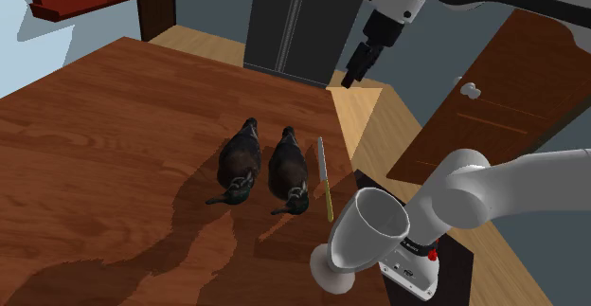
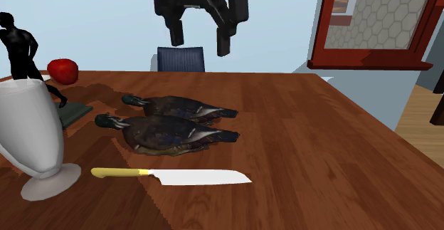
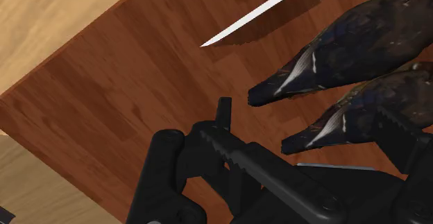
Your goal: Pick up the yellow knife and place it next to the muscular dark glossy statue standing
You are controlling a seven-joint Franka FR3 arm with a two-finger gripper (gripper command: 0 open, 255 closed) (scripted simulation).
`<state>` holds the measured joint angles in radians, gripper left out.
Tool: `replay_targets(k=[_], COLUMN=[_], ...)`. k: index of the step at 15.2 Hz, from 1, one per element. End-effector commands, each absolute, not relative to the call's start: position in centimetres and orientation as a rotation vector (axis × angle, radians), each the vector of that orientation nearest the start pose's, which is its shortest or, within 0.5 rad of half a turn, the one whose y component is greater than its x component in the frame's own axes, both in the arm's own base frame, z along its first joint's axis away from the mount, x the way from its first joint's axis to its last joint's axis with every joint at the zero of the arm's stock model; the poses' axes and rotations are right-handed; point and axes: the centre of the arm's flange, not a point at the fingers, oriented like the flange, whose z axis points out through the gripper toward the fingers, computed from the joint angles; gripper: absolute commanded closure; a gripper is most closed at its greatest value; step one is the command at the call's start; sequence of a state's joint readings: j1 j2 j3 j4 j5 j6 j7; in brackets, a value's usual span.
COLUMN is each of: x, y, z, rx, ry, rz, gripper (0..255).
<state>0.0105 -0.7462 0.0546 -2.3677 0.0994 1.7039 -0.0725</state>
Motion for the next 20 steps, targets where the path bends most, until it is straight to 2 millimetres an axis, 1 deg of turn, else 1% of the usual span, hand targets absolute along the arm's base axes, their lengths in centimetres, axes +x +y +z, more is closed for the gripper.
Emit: replay_targets(k=[1,5,9,13,18,20], x=[32.9,31.5,30.2,29.2,28.3,28.3], y=[3.5,4.6,5.9,7.4,9.6,9.7], z=[58.4,53.4,48.5,43.5,37.4,36.4], rx=[-3.073,-3.089,-3.066,-3.003,-2.868,-2.857], ry=[-0.178,0.173,0.526,0.875,1.299,1.325], rz=[-0.127,-0.107,-0.086,-0.063,-0.033,-0.031], gripper=[0,0,0,0,0,0])
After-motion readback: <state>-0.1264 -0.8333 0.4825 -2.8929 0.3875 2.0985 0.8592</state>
